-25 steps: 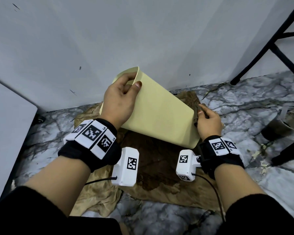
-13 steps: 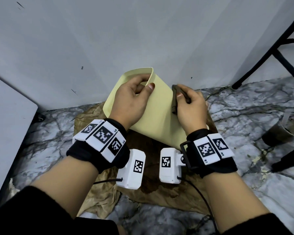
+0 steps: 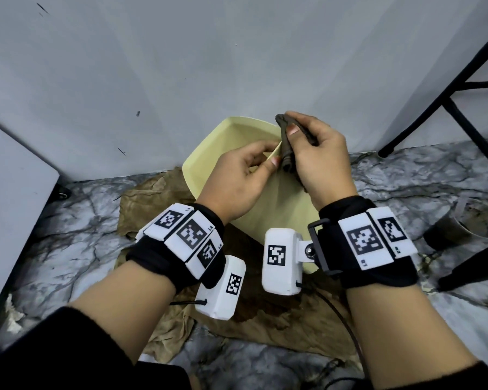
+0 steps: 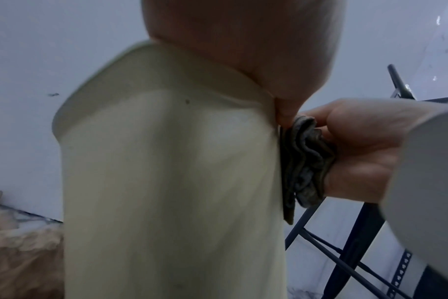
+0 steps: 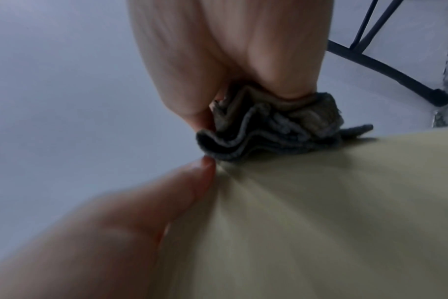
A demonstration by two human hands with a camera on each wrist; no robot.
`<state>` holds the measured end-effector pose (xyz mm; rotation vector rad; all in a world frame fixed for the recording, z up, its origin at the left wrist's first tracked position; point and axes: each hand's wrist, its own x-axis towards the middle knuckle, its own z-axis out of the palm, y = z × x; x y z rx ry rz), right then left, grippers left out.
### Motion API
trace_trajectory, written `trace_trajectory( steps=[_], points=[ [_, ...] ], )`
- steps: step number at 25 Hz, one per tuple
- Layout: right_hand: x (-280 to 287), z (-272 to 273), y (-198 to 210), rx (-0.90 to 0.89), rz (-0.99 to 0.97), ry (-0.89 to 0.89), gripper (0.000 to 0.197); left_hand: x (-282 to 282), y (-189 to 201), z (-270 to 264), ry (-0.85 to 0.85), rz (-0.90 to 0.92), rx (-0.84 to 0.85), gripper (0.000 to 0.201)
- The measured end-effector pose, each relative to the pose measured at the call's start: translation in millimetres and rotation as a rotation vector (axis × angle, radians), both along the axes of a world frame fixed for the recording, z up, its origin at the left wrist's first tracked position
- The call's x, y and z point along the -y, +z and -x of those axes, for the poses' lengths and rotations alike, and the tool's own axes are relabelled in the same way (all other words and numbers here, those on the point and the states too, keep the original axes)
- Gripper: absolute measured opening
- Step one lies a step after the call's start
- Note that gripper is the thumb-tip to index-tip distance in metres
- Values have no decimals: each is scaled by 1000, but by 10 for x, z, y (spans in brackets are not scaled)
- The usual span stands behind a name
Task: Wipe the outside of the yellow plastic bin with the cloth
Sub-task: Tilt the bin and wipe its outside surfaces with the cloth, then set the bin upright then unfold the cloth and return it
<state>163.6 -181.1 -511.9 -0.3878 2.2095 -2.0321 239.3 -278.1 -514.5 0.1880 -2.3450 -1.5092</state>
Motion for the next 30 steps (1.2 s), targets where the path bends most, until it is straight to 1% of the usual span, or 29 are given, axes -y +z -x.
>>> trace_trajectory(
  steps=[4, 7, 9, 10, 12, 13, 14, 16, 17, 18, 19, 20, 21, 23, 25, 27, 30],
  points=[
    [-214, 125, 157, -7, -170, 110, 25, 7, 31, -10, -130, 99, 105, 27],
    [-364, 185, 157, -15, -290, 82, 27, -99, 57, -27, -249, 268, 174, 34],
    [-424, 170, 113, 34, -277, 49, 29, -144, 70, -47, -265, 330, 206, 35],
    [-447, 158, 95, 43, -286, 36, 30, -148, 71, -53, -269, 330, 223, 34],
    [-481, 110, 89, 16, -351, 11, 30, -132, 95, -91, -248, 304, 252, 28],
    [-501, 83, 102, -6, -384, -10, 30, -113, 103, -126, -217, 330, 250, 29],
    [-525, 57, 116, -21, -405, -33, 31, -88, 104, -171, -166, 408, 238, 35],
    [-580, 18, 142, -26, -423, -63, 32, -14, 77, -275, -50, 653, 169, 47],
    [-612, 0, 146, -19, -438, -66, 33, 35, 58, -327, -12, 771, 133, 49],
    [-636, -1, 143, -12, -464, -67, 34, 85, 35, -363, 26, 844, 111, 48],
    [-670, -1, 144, 0, -486, -62, 35, 118, 13, -395, 69, 848, 123, 42],
    [-701, -13, 147, 19, -499, -50, 36, 122, 1, -422, 117, 759, 159, 34],
    [-725, -24, 151, 40, -502, -34, 36, 105, 6, -440, 171, 619, 199, 31],
    [-765, -37, 147, 67, -534, -6, 34, 52, -8, -445, 247, 374, 325, 40],
    [-805, -17, 105, 124, -512, 16, 28, 7, -35, -435, 227, 205, 442, 35],
    [-853, 2, 75, 209, -422, 33, 22, -23, -44, -435, 187, 181, 470, 26],
    [-918, -15, 65, 228, -364, 49, 16, -53, -61, -429, 211, 187, 387, 25]
  ],
)
